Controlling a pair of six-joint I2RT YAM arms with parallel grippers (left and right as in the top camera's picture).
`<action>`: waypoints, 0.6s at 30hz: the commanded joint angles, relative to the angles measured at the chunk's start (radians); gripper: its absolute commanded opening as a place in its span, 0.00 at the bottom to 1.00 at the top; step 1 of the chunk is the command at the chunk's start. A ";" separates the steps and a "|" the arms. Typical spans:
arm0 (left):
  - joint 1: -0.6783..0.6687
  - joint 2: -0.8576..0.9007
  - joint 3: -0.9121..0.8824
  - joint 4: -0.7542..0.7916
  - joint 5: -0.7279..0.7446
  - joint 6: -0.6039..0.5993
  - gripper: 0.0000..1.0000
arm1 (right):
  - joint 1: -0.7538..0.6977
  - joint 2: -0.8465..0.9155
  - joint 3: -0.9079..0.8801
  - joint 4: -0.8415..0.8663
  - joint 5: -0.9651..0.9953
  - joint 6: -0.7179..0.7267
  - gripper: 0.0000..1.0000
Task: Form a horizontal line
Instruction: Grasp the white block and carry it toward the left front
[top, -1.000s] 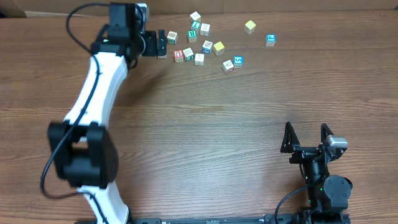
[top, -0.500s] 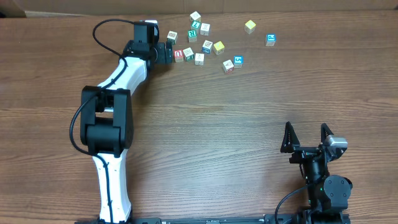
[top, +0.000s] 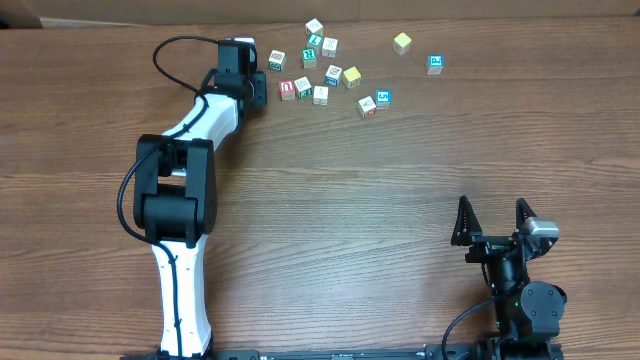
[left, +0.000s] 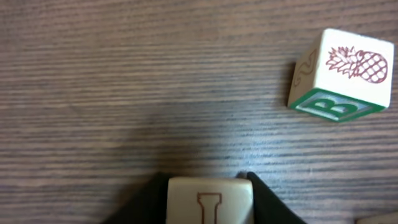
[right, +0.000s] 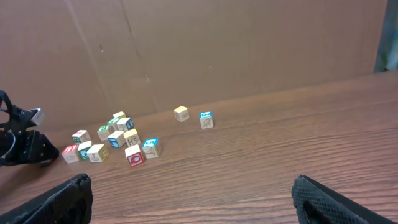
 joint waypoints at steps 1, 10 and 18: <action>-0.008 -0.105 0.017 -0.051 -0.025 0.014 0.24 | 0.005 -0.008 -0.010 0.006 0.002 -0.007 1.00; 0.002 -0.571 0.017 -0.352 -0.101 0.014 0.18 | 0.005 -0.008 -0.010 0.006 0.002 -0.007 1.00; 0.013 -1.078 0.017 -0.758 -0.168 0.022 0.15 | 0.005 -0.008 -0.010 0.006 0.002 -0.007 1.00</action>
